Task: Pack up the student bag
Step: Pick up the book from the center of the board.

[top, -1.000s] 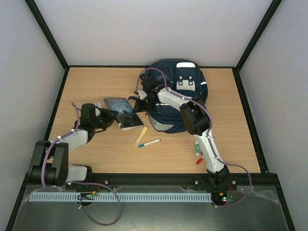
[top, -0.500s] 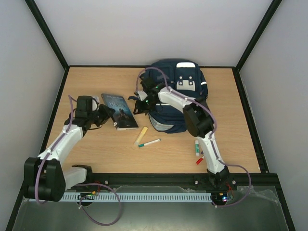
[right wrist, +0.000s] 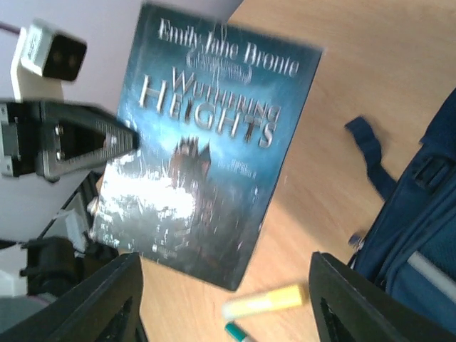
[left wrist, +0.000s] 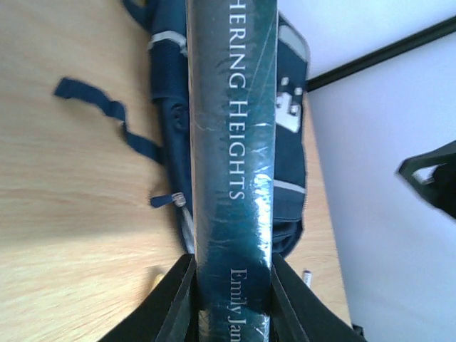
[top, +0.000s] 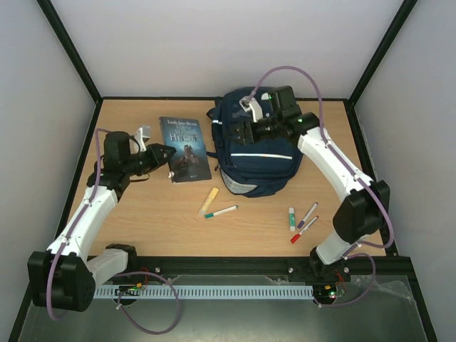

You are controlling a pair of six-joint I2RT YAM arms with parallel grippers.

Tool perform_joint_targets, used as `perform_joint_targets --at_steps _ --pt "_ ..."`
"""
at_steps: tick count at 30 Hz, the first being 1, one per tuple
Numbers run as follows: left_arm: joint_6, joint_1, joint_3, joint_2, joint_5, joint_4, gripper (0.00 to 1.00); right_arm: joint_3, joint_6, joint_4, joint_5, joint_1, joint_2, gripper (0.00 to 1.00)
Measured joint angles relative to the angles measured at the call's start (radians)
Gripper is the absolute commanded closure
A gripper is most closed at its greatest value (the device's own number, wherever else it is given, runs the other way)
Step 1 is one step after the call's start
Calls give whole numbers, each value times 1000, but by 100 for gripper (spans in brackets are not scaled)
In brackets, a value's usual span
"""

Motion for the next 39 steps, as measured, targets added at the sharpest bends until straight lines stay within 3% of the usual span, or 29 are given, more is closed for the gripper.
perform_joint_targets --at_steps 9,21,37,39 --pt "-68 -71 19 18 116 235 98 -289 -68 36 -119 -43 -156 26" --pt "-134 -190 185 169 236 449 98 -322 29 137 -267 -137 -185 22" --pt "-368 -195 189 321 318 802 97 -322 140 215 -541 -152 -182 43" --pt "-374 -195 189 324 323 818 93 -321 153 215 -555 -152 -180 46"
